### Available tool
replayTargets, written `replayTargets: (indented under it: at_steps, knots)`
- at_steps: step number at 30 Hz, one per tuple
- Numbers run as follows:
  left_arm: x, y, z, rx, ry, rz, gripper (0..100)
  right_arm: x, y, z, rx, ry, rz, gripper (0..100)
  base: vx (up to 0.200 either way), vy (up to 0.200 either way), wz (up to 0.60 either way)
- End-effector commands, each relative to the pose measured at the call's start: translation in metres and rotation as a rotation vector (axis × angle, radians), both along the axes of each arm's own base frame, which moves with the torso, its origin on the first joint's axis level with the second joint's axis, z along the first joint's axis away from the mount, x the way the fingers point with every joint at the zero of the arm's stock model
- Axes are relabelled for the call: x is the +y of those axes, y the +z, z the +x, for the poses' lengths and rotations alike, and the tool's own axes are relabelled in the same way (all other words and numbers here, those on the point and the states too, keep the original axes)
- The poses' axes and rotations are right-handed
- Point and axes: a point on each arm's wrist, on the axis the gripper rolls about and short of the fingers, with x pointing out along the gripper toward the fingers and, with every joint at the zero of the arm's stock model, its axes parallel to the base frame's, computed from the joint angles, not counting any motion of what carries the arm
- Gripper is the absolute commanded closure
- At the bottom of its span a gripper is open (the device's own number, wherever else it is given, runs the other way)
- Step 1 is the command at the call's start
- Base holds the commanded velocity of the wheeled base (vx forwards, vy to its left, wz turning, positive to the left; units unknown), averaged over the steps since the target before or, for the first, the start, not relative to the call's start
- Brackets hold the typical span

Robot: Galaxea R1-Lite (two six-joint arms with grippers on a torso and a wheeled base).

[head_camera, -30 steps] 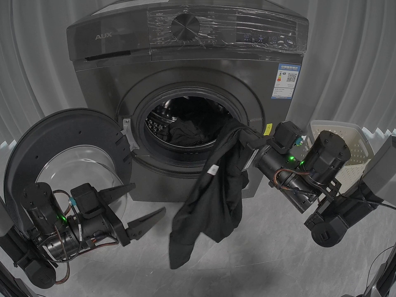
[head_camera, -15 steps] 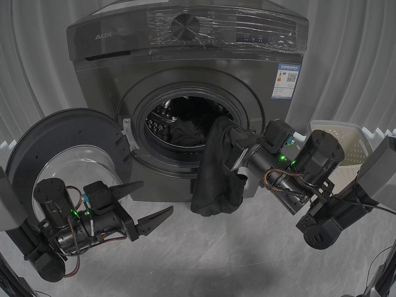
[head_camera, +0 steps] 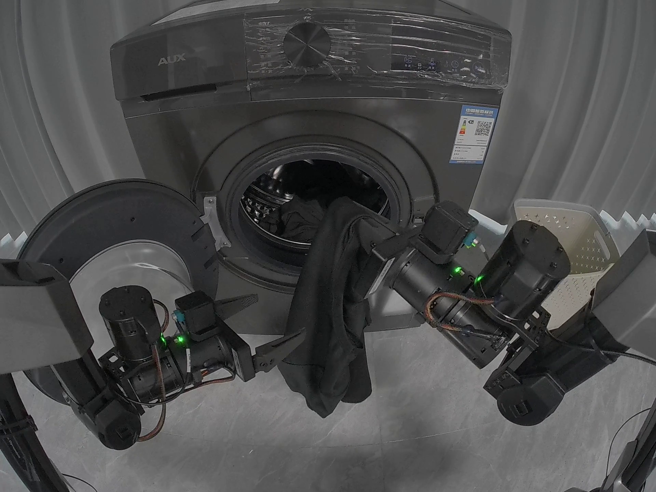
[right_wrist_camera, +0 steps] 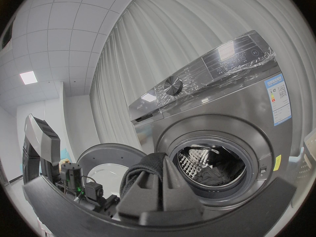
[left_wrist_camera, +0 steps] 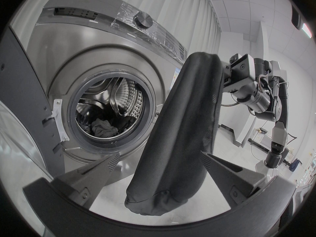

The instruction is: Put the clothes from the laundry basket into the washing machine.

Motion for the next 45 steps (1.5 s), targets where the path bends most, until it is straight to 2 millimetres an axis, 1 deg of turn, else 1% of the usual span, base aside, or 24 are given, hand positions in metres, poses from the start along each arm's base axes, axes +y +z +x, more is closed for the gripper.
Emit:
replayTargets:
  at_steps: [1,4,7,12,19,22,23,24,27,31,37,41,42,45]
  knots:
    - [-0.002,-0.011,0.004,0.030,-0.002,0.015,0,0.004,0.001,-0.004,-0.004,0.016,0.004,100,0.000,0.000,0.00]
    - [-0.004,-0.014,0.006,0.036,-0.002,0.020,0,0.005,0.002,-0.004,-0.006,0.017,0.006,100,0.000,0.000,0.00]
    - [-0.007,-0.022,0.014,0.035,-0.003,0.040,0,0.006,0.002,-0.004,-0.007,0.019,0.008,100,0.000,0.000,0.00]
    - [-0.011,-0.025,0.020,0.031,-0.015,0.036,0,0.007,0.002,-0.005,-0.007,0.022,0.008,100,0.000,0.000,0.00]
    - [-0.026,-0.037,0.031,0.034,-0.052,0.038,0,0.009,0.002,-0.007,-0.005,0.028,0.005,100,0.000,0.000,0.00]
    - [-0.032,-0.041,0.041,0.019,-0.055,0.032,0,0.010,0.001,-0.007,-0.004,0.031,0.004,100,0.000,0.000,0.00]
    - [-0.033,-0.041,0.041,0.018,-0.056,0.032,0,0.010,0.001,-0.007,-0.004,0.031,0.004,100,0.000,0.000,0.00]
    - [-0.037,-0.040,0.049,-0.006,-0.056,0.019,0,0.011,0.001,-0.008,-0.004,0.035,0.004,100,0.000,0.000,0.00]
    - [-0.044,-0.039,0.062,-0.039,-0.055,0.001,0,0.013,0.001,-0.011,-0.004,0.043,0.004,100,0.000,0.000,0.00]
    - [-0.054,-0.046,0.073,-0.051,-0.058,-0.005,0,0.014,0.001,-0.012,-0.005,0.046,0.005,100,0.000,0.000,0.00]
    - [-0.055,-0.063,0.083,-0.036,-0.045,0.006,0,0.014,0.003,-0.013,-0.007,0.046,0.009,100,0.000,0.000,0.00]
    - [-0.054,-0.066,0.084,-0.031,-0.040,0.010,0,0.013,0.003,-0.013,-0.006,0.045,0.010,100,0.000,0.000,0.00]
    - [-0.054,-0.066,0.084,-0.031,-0.040,0.010,100,0.013,0.003,-0.013,-0.006,0.045,0.010,100,0.000,0.000,0.00]
    - [-0.054,-0.064,0.083,-0.043,-0.043,0.017,100,0.013,0.003,-0.012,-0.006,0.042,0.011,100,0.000,0.000,0.00]
